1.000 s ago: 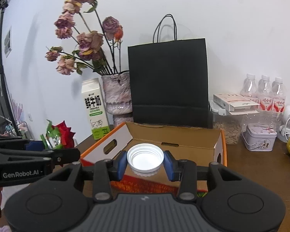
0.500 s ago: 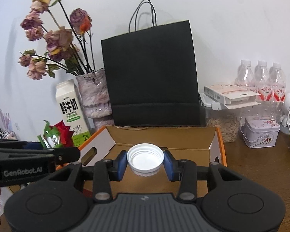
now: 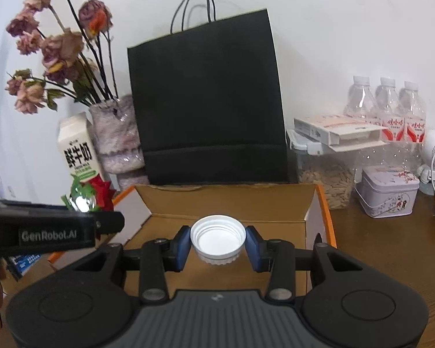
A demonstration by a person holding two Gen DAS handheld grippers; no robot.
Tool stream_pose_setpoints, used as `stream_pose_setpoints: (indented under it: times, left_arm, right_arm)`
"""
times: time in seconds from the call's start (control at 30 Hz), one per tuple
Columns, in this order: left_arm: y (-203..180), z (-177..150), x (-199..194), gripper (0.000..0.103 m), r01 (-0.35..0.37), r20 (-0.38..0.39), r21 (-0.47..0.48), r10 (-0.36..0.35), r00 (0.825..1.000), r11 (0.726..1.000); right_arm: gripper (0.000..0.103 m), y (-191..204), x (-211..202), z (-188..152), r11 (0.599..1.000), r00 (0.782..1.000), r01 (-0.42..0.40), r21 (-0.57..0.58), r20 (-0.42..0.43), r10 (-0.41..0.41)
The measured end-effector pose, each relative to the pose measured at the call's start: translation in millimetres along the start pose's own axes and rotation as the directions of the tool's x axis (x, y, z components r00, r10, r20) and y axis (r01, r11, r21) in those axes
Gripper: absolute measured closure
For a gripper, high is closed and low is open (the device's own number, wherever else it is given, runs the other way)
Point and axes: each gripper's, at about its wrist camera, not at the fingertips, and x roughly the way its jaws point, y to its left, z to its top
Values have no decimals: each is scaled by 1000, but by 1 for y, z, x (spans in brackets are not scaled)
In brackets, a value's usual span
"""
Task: Organize objects
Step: 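Open the left tool over the red box while the right tool releases the cap inside, then withdraw both open tools from the red box back over the table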
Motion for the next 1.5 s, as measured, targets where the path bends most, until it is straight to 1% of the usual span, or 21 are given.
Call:
stream_pose_setpoints:
  times: [0.23,0.27,0.3,0.33,0.37,0.4,0.43,0.5,0.77,0.97,1.2,1.4,1.5]
  left_arm:
    - [-1,-2,23,57,-11,-10,-13,10,1000,1000]
    - [0,-3,24,51,-8,-11,-19,8,1000,1000]
    - [2,-3,25,33,-2,-12,-25,2,1000,1000]
    - [4,-3,25,22,-8,-9,-32,8,1000,999]
    - [6,-4,24,6,-23,4,-37,23,1000,999]
    - [8,-4,22,1,-40,27,-38,41,999,998]
    - [9,-5,19,0,-48,44,-36,49,998,998]
    - [12,-4,18,0,-52,53,-39,54,997,998]
    - [20,-5,19,0,-64,34,-56,66,997,996]
    - [26,-6,9,0,-71,42,-74,74,996,995]
    - [31,-6,-13,0,-61,56,-96,66,996,994]
    - [34,-10,-36,0,-39,73,-116,48,996,992]
    - [33,-14,-50,0,-35,89,-107,44,995,994]
  right_arm:
    - [64,-4,10,-4,1000,1000,13,-5,-11,-13]
    - [63,-4,10,-4,1000,1000,18,-5,-12,-18]
    - [63,-5,11,-4,1000,1000,22,0,-15,-22]
    - [53,-6,12,-4,1000,1000,22,2,-18,-22]
    - [44,-7,13,-4,1000,1000,21,5,-23,-21]
    - [18,-7,14,-4,1000,999,26,8,-25,-26]
    - [0,-7,14,-5,999,999,37,6,-27,-36]
    - [0,-5,14,-5,999,999,47,-5,-24,-48]
    - [0,-4,14,-4,999,999,46,-6,-27,-46]
    - [0,-2,8,-2,999,999,45,-10,-19,-46]
    - [0,6,-15,1,999,1000,25,-33,12,-25]
    - [0,14,-38,2,998,999,27,-49,27,-26]
    - [0,17,-50,-1,998,999,28,-62,29,-26]
